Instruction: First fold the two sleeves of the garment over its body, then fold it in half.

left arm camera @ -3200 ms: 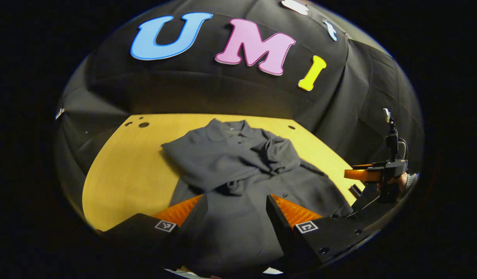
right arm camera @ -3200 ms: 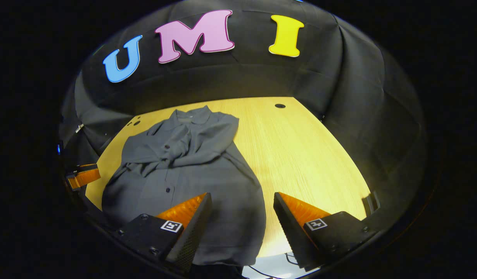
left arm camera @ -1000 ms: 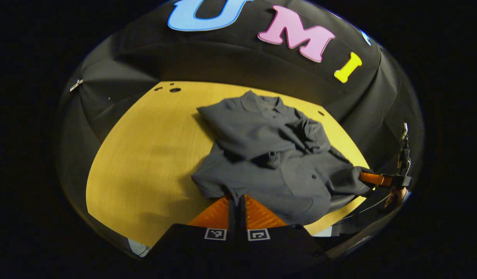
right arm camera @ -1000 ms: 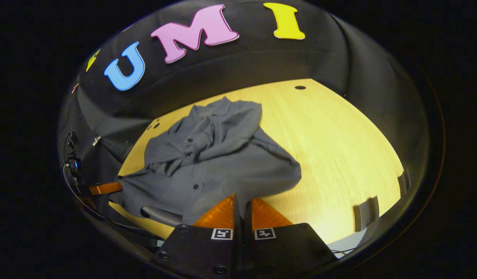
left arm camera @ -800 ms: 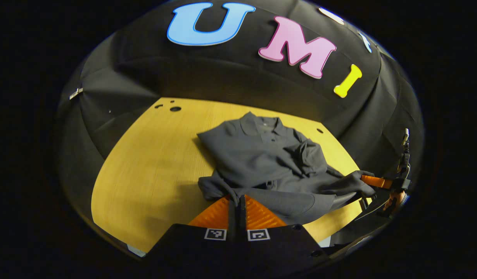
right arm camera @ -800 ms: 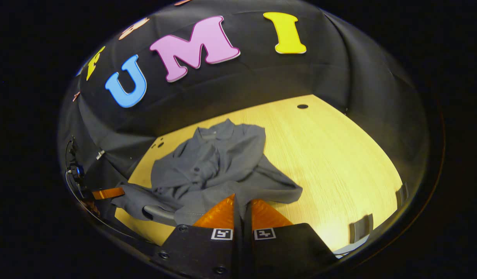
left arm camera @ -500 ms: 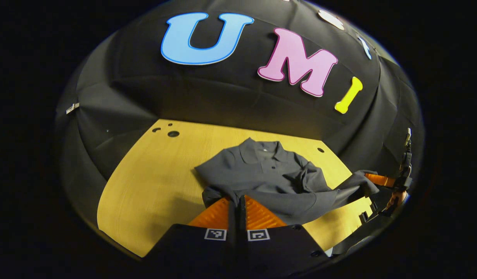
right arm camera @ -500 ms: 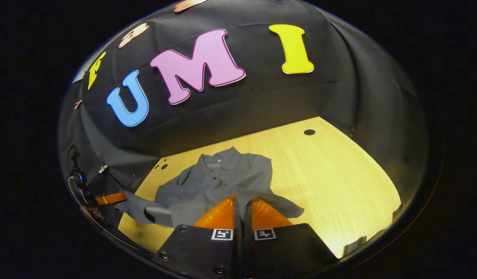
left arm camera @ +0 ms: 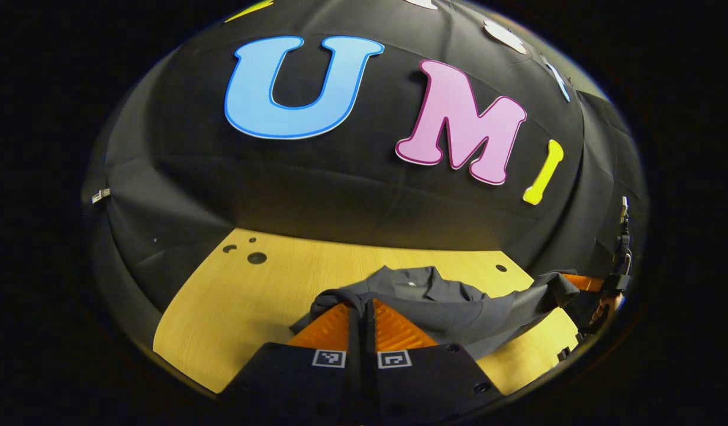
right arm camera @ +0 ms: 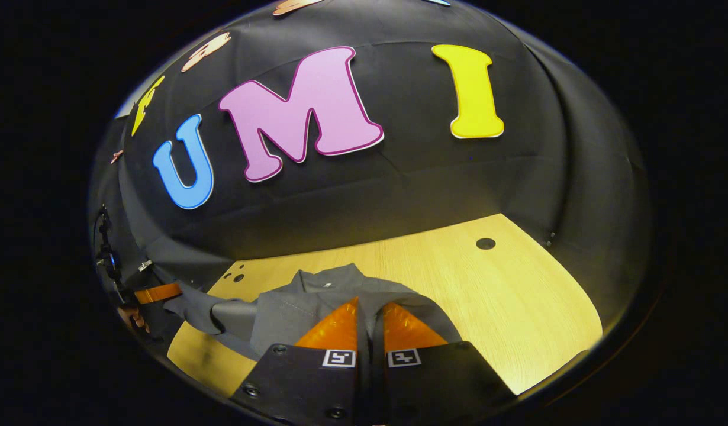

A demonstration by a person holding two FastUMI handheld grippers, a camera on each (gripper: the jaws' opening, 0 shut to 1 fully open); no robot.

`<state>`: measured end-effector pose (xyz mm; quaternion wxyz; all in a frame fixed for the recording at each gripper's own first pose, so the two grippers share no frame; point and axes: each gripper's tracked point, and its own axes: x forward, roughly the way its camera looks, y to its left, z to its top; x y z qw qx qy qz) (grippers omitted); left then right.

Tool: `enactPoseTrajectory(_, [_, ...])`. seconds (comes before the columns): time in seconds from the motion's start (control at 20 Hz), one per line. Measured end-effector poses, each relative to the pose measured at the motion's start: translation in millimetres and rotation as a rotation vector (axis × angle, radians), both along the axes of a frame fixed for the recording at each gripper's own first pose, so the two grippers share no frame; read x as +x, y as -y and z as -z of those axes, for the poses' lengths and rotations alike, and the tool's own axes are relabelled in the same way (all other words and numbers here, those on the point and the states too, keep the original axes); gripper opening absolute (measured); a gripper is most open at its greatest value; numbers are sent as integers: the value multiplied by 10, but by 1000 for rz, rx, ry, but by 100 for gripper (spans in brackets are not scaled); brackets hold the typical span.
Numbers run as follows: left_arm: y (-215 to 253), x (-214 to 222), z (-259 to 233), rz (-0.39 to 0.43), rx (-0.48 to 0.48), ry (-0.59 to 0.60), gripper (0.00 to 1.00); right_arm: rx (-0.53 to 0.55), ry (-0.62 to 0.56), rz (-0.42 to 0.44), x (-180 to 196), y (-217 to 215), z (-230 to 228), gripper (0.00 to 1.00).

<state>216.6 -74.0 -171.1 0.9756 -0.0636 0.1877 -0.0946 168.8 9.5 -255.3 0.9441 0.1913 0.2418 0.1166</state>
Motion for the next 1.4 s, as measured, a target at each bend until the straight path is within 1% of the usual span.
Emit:
enactPoseTrajectory(0.3, [59,624,133,-20,29,39,6,-15,10,-2,567,-75,273,5])
enactPoseTrajectory(0.5, [91,988,358,-33,47,32,5,-20,-6,-6,897,-134,566,5])
enactPoseTrajectory(0.6, [104,1135,492,-38,72,26,5,-30,-17,-14,1031,-178,721,5])
enactPoseTrajectory(0.8, [88,1409,863,-50,107,-7,5,-50,-46,-25,1277,-266,1077,5])
enactPoseTrajectory(1.05, [22,1626,1295,-67,157,-59,5,-80,-84,-44,1507,-417,1508,5])
enactPoseTrajectory(1.25, [-6,1667,1570,-81,168,-114,5,-99,-124,-60,1553,-502,1779,5])
enactPoseTrajectory(1.4, [-15,1639,1814,-90,169,-178,5,-94,-161,-54,1549,-509,1919,5])
